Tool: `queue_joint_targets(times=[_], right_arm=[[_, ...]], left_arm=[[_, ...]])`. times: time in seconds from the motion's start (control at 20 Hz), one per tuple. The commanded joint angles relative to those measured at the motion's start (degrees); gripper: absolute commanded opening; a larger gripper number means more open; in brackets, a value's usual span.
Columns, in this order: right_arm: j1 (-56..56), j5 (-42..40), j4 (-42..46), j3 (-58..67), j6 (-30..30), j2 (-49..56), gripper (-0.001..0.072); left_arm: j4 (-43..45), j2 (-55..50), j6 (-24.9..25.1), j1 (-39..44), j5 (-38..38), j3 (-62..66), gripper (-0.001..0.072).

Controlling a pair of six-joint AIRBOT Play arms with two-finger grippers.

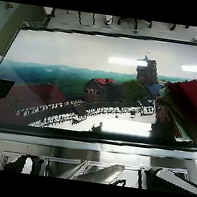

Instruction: Fold the shirts.

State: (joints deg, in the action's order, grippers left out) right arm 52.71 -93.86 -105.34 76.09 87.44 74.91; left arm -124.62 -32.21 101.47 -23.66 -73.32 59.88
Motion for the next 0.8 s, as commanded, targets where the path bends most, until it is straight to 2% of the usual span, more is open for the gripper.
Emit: queue_joint_targets(times=[0.0,0.05,0.3,0.4,0.5,0.55,0.6,0.65,0.7,0.75], right_arm=[[-0.02,6.69,2.21,-9.46,-1.16,-0.57,0.0327],[-0.02,6.25,2.34,-9.86,-1.18,-0.33,0.0546],[0.00,-5.38,9.22,1.11,-9.20,-1.38,0.0554],[-0.11,-6.91,7.19,8.85,-11.26,-3.02,0.0554],[-1.53,-4.07,1.29,14.97,-11.37,-4.90,0.0536],[-3.17,-1.40,-2.49,16.06,-10.43,-6.16,0.0363],[-5.29,1.60,-6.64,15.89,-8.11,-7.58,0.0149],[-8.55,4.11,-10.12,15.78,-6.01,-8.70,0.0087],[-12.39,6.05,-12.24,15.39,-3.48,-9.68,0.0079],[-17.51,8.13,-12.46,14.29,-1.36,-11.08,0.0021]], left_arm=[[-0.02,0.04,0.04,-0.07,-0.15,-0.02,0.0011],[-0.02,0.04,0.04,-0.07,-0.15,-0.02,0.0011],[-0.15,0.04,0.04,-0.07,0.81,-0.02,0.0011],[-0.20,0.04,0.02,-0.07,1.99,0.00,0.0011],[-2.14,0.02,0.04,-0.07,2.93,0.00,0.0011],[-4.15,-0.24,0.04,-0.04,2.86,0.00,0.0011],[-5.99,-0.68,0.07,0.04,2.62,-0.02,0.0012],[-6.95,-1.29,0.07,0.98,2.23,-0.02,0.0012],[-7.02,-2.05,0.07,2.84,2.03,-0.02,0.0012],[-6.97,-3.10,0.07,5.84,1.99,-0.02,0.0012]])
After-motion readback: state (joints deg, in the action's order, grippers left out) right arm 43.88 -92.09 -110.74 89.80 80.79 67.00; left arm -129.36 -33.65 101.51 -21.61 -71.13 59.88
